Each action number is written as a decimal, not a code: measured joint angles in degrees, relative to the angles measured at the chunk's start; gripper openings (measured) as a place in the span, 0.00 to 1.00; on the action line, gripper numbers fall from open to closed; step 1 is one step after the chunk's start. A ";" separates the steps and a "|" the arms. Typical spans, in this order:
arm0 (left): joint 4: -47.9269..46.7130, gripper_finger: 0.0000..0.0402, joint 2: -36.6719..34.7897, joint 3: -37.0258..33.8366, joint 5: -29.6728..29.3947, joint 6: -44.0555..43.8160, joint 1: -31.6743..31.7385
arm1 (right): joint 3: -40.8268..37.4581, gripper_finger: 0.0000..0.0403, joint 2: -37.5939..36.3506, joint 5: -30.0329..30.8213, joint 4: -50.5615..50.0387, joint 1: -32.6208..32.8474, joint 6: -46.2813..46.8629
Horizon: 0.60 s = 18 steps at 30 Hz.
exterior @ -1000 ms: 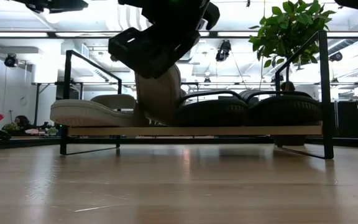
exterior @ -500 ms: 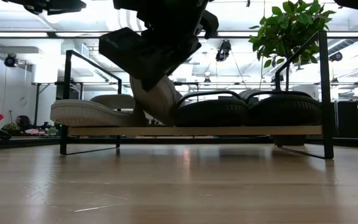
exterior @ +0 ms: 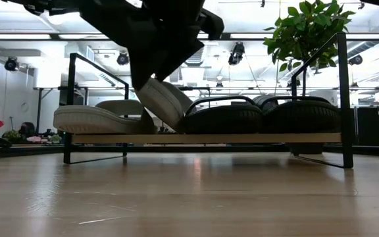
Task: Pick and place slides into the shelf
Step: Put the gray slides on the shelf
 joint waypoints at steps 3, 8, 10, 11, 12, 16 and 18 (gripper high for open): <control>0.04 0.69 -0.01 -0.01 0.00 0.00 0.02 | 0.00 0.47 -0.02 -1.51 1.66 0.00 -1.94; 0.05 0.69 -0.06 -0.07 0.02 0.00 0.01 | 0.00 0.46 -0.57 -8.52 2.13 -0.08 -3.37; 0.06 0.69 -0.08 -0.07 0.02 0.00 0.02 | 0.00 0.46 -1.25 -10.33 2.23 0.00 -3.39; 0.07 0.69 -0.08 -0.07 0.00 0.00 0.01 | 0.00 0.47 -1.68 -10.97 2.33 0.02 -3.46; 0.10 0.69 -0.02 -0.07 0.00 0.00 0.02 | 0.00 0.47 -2.02 -11.39 2.64 0.07 -3.55; 0.15 0.69 0.09 -0.13 0.00 -0.11 0.00 | 0.00 0.46 -3.72 -11.60 2.81 0.62 -3.57; 0.04 0.69 0.15 -0.13 0.02 -0.09 0.00 | 0.00 0.46 -4.57 -11.96 2.88 1.02 -3.61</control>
